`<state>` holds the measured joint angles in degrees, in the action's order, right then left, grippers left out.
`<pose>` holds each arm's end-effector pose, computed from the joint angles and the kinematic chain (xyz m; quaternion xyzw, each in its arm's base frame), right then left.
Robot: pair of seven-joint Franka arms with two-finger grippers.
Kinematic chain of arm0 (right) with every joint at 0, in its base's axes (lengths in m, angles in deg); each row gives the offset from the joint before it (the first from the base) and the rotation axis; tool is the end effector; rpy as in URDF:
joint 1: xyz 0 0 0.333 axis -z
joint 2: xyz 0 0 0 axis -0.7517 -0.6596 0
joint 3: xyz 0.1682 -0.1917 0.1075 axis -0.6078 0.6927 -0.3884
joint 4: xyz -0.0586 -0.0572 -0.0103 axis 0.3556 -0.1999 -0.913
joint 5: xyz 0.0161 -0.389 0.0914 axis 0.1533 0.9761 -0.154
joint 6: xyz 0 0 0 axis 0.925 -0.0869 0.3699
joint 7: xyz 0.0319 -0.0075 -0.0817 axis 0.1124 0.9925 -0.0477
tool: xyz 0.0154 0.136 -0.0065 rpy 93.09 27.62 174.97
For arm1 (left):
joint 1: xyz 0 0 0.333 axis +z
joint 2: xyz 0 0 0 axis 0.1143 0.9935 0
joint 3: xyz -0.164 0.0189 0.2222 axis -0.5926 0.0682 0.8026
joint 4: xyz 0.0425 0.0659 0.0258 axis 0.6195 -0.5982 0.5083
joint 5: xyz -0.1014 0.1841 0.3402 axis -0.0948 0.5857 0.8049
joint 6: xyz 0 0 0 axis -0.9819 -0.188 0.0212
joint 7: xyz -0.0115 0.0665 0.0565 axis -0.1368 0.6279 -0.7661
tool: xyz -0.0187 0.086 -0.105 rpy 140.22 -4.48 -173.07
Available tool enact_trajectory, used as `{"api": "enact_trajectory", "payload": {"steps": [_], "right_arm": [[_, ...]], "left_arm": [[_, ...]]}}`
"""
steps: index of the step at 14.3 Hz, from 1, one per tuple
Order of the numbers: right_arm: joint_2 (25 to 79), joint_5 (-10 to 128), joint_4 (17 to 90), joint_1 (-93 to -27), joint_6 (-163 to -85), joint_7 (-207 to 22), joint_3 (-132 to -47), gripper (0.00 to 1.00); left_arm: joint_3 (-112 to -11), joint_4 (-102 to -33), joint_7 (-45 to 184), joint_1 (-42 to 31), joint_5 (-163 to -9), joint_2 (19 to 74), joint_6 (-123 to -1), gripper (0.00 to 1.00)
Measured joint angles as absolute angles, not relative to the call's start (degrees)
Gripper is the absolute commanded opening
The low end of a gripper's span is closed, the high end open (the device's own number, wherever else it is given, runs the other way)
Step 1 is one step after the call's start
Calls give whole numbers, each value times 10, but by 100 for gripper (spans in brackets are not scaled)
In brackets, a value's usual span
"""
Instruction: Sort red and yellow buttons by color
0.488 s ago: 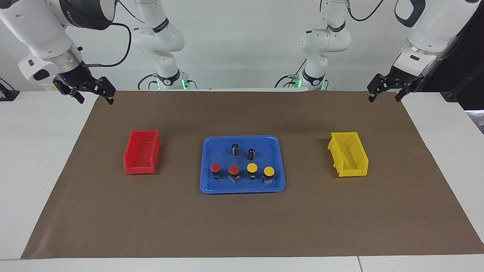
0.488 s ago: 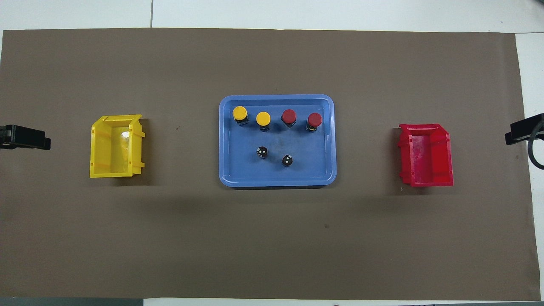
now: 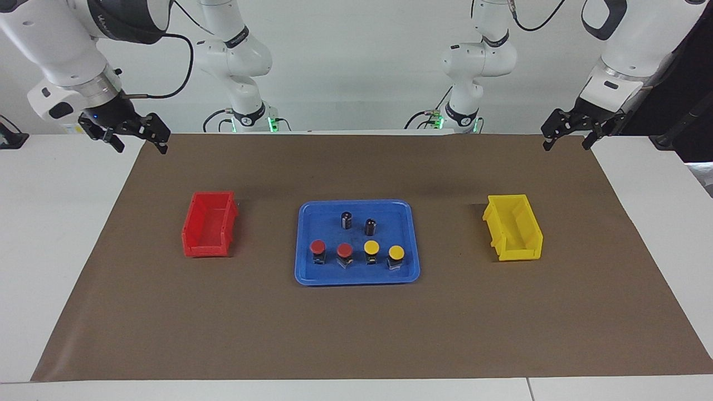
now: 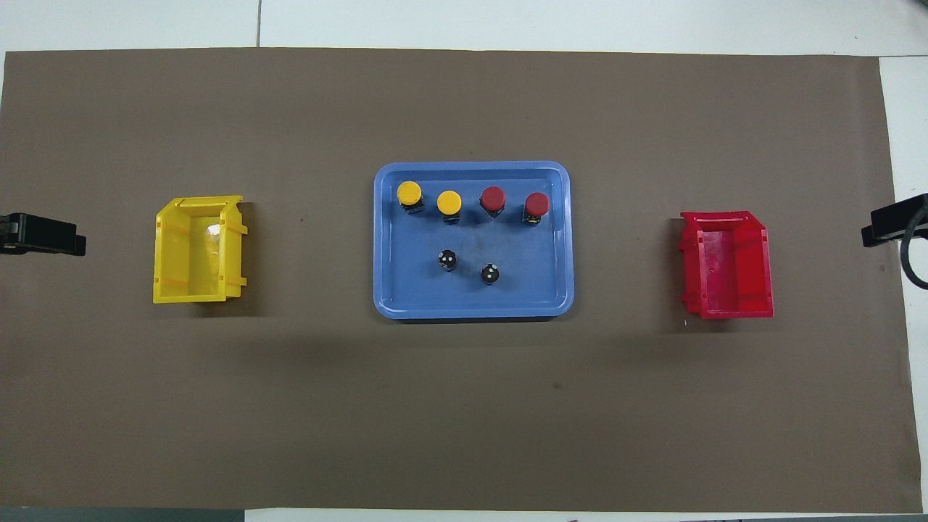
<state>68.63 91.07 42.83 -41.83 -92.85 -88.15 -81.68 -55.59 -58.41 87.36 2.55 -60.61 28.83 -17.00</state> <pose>0.5389 -0.0744 0.5408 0.9985 -0.0297 -0.0456 0.0089 0.5286 -0.0087 0.5463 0.9995 -0.0320 0.0056 0.0001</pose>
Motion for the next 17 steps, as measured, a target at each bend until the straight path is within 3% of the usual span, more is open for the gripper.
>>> {"api": "enact_trajectory", "payload": {"steps": [6,10,12,14,17], "right_arm": [[686,902,428,-418,-929,-904,-821,100],[679,890,421,-419,-939,-868,-873,100],[648,890,388,-421,-937,-819,-912,100],[582,891,325,-433,-934,-759,-950,100],[484,911,246,-500,-954,-687,-962,100]], "left_arm": [[-556,-583,874,25,-606,288,-170,100],[-553,-581,873,26,-606,287,-170,100],[-553,-581,873,26,-606,287,-170,100],[-553,-581,873,25,-606,287,-170,100],[-554,-581,873,25,-606,286,-171,100]]}}
